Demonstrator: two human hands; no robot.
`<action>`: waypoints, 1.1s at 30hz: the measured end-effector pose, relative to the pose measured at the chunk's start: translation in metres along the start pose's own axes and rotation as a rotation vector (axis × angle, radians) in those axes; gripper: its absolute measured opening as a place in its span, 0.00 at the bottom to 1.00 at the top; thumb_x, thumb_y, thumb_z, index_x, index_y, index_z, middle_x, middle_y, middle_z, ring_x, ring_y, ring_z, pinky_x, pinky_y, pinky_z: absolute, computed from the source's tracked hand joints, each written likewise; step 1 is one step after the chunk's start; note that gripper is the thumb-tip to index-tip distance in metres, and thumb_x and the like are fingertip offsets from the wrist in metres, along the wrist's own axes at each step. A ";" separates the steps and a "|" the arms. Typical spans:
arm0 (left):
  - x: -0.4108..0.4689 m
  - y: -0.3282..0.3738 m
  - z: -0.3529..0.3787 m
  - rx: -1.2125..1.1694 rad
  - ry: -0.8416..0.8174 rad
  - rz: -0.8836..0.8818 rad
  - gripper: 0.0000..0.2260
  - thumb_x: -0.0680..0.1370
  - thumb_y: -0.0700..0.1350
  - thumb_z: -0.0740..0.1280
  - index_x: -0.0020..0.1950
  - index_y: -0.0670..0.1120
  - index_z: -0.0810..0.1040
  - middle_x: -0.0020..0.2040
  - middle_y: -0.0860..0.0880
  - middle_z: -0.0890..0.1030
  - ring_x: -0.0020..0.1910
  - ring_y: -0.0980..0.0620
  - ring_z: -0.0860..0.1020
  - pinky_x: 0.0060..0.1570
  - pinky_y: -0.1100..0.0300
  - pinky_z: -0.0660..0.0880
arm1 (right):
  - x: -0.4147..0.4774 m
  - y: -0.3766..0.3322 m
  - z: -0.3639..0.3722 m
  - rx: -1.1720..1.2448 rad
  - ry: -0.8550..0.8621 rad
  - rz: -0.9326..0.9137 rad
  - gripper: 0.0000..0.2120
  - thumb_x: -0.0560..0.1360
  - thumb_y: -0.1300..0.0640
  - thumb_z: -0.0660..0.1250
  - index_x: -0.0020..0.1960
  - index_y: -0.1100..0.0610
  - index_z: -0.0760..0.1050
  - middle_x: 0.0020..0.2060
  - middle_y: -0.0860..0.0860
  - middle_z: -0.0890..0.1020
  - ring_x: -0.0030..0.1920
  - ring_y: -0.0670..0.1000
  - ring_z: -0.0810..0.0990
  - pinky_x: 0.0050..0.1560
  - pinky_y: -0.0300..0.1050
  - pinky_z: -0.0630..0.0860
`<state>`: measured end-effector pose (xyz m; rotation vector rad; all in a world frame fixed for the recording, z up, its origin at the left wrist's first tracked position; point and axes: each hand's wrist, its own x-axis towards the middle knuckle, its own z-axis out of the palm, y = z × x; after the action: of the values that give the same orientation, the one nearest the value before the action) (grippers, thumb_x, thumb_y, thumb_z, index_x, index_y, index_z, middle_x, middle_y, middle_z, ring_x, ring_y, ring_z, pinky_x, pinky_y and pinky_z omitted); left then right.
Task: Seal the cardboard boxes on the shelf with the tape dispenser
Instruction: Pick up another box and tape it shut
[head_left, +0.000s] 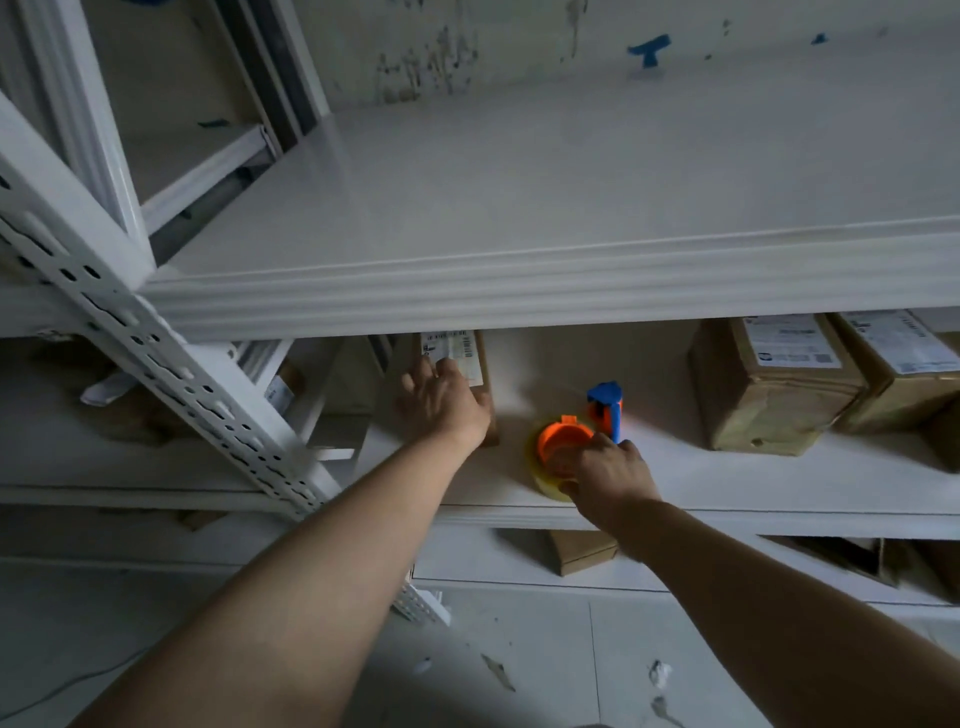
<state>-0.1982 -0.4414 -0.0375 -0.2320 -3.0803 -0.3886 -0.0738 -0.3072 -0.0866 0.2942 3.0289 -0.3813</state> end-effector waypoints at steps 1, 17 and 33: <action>0.003 -0.001 0.000 -0.007 -0.036 -0.018 0.26 0.75 0.57 0.66 0.67 0.45 0.68 0.70 0.44 0.64 0.68 0.40 0.61 0.64 0.48 0.64 | 0.001 0.001 -0.002 -0.018 0.017 0.020 0.17 0.78 0.55 0.63 0.65 0.41 0.72 0.60 0.47 0.76 0.61 0.52 0.71 0.60 0.44 0.65; -0.015 -0.022 -0.008 -0.285 -0.401 0.089 0.49 0.64 0.49 0.75 0.76 0.50 0.49 0.71 0.47 0.61 0.69 0.46 0.61 0.66 0.56 0.65 | 0.019 0.018 -0.012 0.307 0.100 0.191 0.21 0.75 0.61 0.62 0.68 0.52 0.68 0.57 0.57 0.77 0.56 0.58 0.77 0.50 0.49 0.74; -0.032 -0.067 -0.018 -0.262 -0.437 0.162 0.40 0.70 0.31 0.69 0.75 0.60 0.62 0.79 0.44 0.42 0.77 0.44 0.52 0.70 0.60 0.60 | -0.006 -0.003 0.008 0.705 -0.061 0.254 0.16 0.76 0.57 0.69 0.62 0.55 0.75 0.50 0.49 0.81 0.50 0.49 0.79 0.50 0.41 0.77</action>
<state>-0.1761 -0.5144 -0.0384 -0.6509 -3.3816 -0.8360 -0.0680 -0.3130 -0.0927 0.6736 2.6315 -1.3841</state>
